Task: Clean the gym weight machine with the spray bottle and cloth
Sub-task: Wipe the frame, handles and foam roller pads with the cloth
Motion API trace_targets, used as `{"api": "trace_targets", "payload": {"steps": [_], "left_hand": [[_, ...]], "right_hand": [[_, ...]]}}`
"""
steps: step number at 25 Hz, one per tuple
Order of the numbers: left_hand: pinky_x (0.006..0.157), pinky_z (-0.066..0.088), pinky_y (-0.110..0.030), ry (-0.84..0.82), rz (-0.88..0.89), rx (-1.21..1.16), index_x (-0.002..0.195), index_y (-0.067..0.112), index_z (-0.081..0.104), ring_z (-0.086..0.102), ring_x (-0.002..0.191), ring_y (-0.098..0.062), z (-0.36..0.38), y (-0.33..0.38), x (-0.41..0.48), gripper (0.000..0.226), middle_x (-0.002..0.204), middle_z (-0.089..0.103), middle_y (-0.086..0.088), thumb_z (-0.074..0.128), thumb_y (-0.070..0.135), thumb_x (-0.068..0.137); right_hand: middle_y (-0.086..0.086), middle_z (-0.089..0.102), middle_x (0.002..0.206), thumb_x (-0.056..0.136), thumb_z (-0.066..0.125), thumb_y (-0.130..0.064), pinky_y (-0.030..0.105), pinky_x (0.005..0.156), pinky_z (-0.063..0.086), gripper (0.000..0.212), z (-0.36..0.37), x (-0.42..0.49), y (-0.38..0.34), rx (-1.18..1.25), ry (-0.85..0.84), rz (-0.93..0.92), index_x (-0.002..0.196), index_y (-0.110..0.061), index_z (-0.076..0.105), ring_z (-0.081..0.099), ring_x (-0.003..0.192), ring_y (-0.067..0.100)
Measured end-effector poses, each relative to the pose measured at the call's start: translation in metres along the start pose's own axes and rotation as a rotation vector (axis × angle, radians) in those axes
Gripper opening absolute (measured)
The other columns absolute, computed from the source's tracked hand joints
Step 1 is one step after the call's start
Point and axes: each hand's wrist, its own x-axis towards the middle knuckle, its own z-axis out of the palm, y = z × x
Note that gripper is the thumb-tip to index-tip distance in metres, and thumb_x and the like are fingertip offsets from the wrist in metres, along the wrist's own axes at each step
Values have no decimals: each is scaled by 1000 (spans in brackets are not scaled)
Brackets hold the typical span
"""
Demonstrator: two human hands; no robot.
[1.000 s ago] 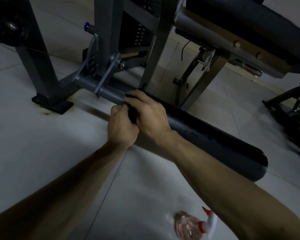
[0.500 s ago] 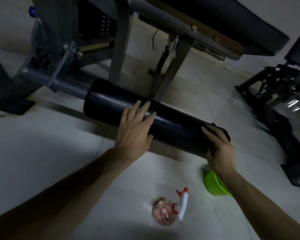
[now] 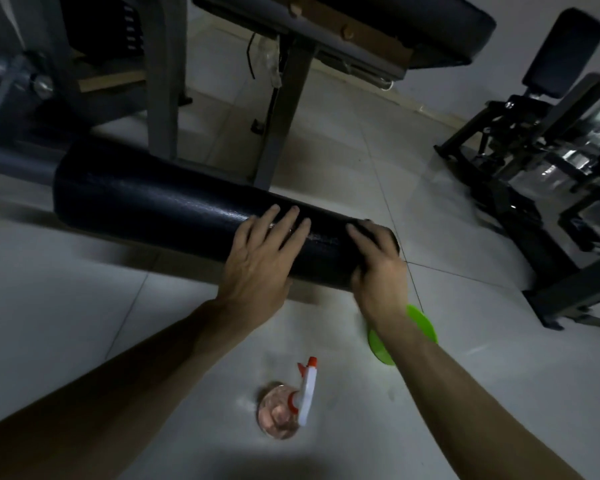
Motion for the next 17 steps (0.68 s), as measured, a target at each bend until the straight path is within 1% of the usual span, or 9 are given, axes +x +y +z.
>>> {"api": "trace_targets", "payload": {"steps": [3, 4, 6, 8, 10, 12, 13, 15, 17], "left_hand": [[121, 20, -55, -27, 44, 60, 153, 18, 42, 26, 151, -35, 13, 13, 4, 93, 164, 31, -10, 83, 24, 71], [121, 19, -56, -33, 33, 71, 154, 18, 42, 25, 151, -36, 15, 18, 6, 92, 164, 30, -12, 83, 24, 72], [121, 18, -57, -40, -10, 93, 154, 18, 40, 25, 151, -37, 18, 26, 7, 91, 165, 29, -13, 83, 24, 75], [120, 21, -57, -31, -36, 114, 155, 19, 39, 27, 150, -36, 21, 28, 8, 90, 165, 30, -12, 83, 23, 76], [119, 23, -56, -16, -39, 124, 154, 21, 41, 29, 149, -36, 23, 26, 10, 89, 163, 32, -10, 84, 23, 76], [118, 24, -55, -4, -44, 127, 152, 21, 44, 32, 147, -35, 23, 24, 12, 88, 162, 36, -9, 84, 22, 74], [118, 24, -55, 3, -44, 122, 152, 21, 45, 33, 146, -35, 23, 25, 13, 86, 161, 37, -9, 84, 21, 74], [117, 25, -54, 18, -43, 106, 151, 20, 47, 35, 146, -35, 25, 26, 11, 81, 160, 39, -9, 81, 19, 77], [117, 25, -53, 25, -45, 105, 151, 20, 47, 35, 146, -35, 26, 25, 11, 79, 160, 39, -9, 80, 19, 79]], "right_hand": [[-2, 64, 134, 79, 50, 7, 8, 104, 38, 60, -15, -2, 32, 135, 97, 349, 130, -18, 70, 59, 120, 12], [-3, 67, 128, 81, 51, 7, 11, 107, 40, 56, -13, 9, 36, 250, 129, 493, 127, -16, 72, 61, 118, 10], [-4, 74, 117, 81, 50, 3, 32, 111, 48, 49, -8, 35, 43, 578, 206, 753, 119, -15, 74, 67, 113, 11], [-4, 76, 113, 79, 50, 0, 43, 107, 53, 49, 0, 29, 48, 699, 243, 833, 117, -15, 75, 71, 108, 13], [-3, 77, 107, 79, 48, 2, 40, 92, 58, 52, -2, -4, 40, 717, 221, 842, 119, -19, 75, 71, 94, 16], [1, 72, 93, 84, 46, 11, 30, 62, 51, 53, -11, -30, 33, 806, 143, 841, 119, -17, 74, 59, 69, 17], [3, 71, 90, 84, 45, 12, 28, 57, 49, 52, -11, -27, 37, 808, 140, 833, 117, -15, 75, 55, 65, 18], [6, 75, 97, 78, 49, 6, 39, 74, 59, 48, -6, 0, 50, 742, 195, 856, 110, -15, 77, 67, 79, 23], [9, 77, 108, 76, 50, 7, 54, 101, 55, 47, 1, 24, 64, 807, 216, 903, 108, -14, 78, 72, 105, 32]]}}
